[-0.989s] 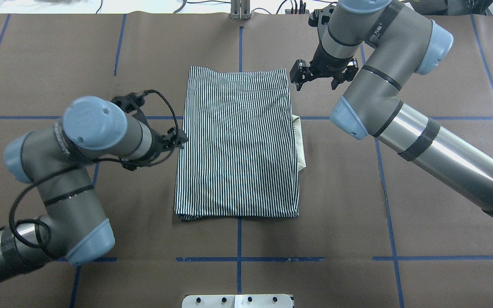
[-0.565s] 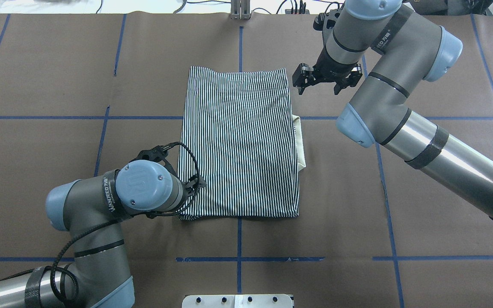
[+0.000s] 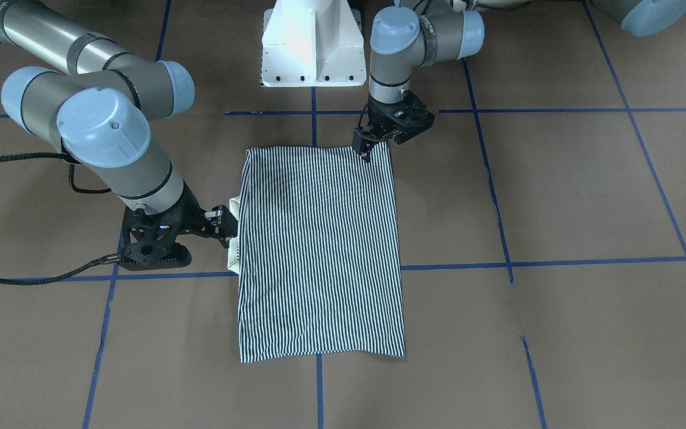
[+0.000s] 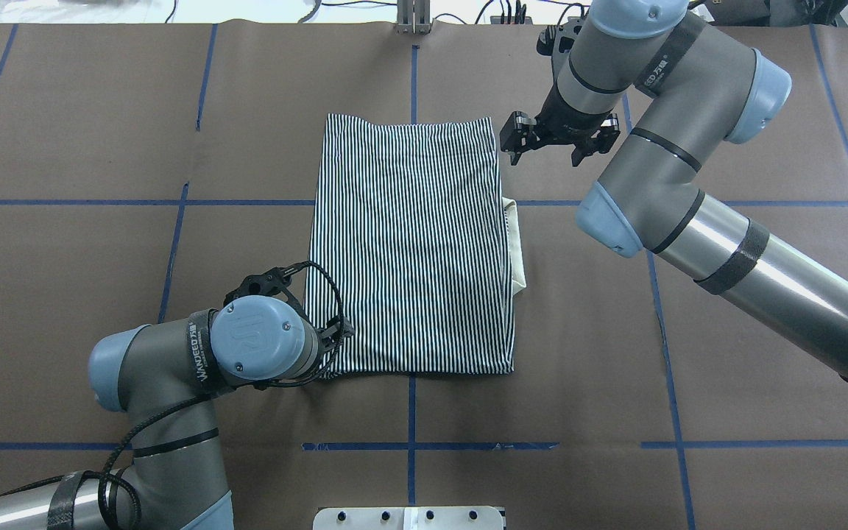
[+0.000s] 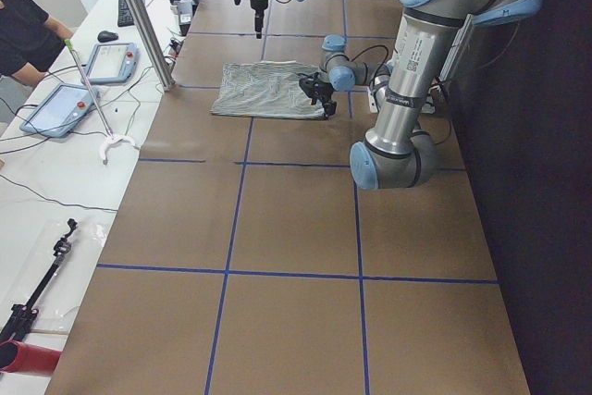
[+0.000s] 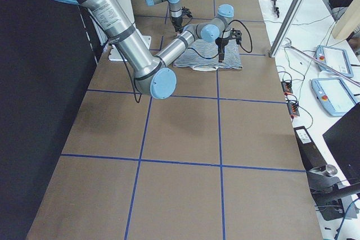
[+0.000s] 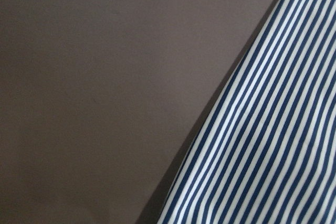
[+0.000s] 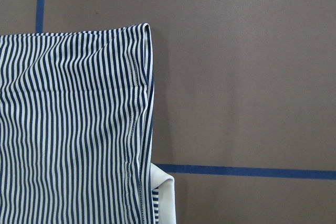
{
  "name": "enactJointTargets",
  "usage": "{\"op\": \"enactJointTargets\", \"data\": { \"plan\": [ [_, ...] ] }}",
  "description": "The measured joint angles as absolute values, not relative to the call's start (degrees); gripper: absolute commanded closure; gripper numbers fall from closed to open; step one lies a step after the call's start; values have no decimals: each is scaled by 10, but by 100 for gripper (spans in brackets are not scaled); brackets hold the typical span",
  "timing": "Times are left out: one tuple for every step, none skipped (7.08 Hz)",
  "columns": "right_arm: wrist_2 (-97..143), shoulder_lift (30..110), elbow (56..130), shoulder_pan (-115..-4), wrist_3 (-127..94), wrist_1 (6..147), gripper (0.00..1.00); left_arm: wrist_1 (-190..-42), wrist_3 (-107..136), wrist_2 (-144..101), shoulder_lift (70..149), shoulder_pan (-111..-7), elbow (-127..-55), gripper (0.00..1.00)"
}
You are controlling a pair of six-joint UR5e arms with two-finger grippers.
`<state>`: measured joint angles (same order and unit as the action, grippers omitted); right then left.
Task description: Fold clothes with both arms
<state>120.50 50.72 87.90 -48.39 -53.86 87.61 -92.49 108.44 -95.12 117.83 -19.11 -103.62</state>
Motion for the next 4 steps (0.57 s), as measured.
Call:
{"op": "enactJointTargets", "data": {
  "plan": [
    [1205, 507, 879, -484, -539, 876, 0, -925, 1085, -951, 1178, -191, -1036, 35],
    [1205, 507, 879, -483, -539, 875, 0, -925, 1087, -951, 1179, -190, -1036, 59],
    [1205, 508, 879, -483, -539, 874, 0, -925, 1091, -951, 1179, -190, -1035, 74],
    [1205, 509, 878, -483, -538, 874, 0, -925, 1093, -951, 1180, -190, -1035, 90]
  ]
}}
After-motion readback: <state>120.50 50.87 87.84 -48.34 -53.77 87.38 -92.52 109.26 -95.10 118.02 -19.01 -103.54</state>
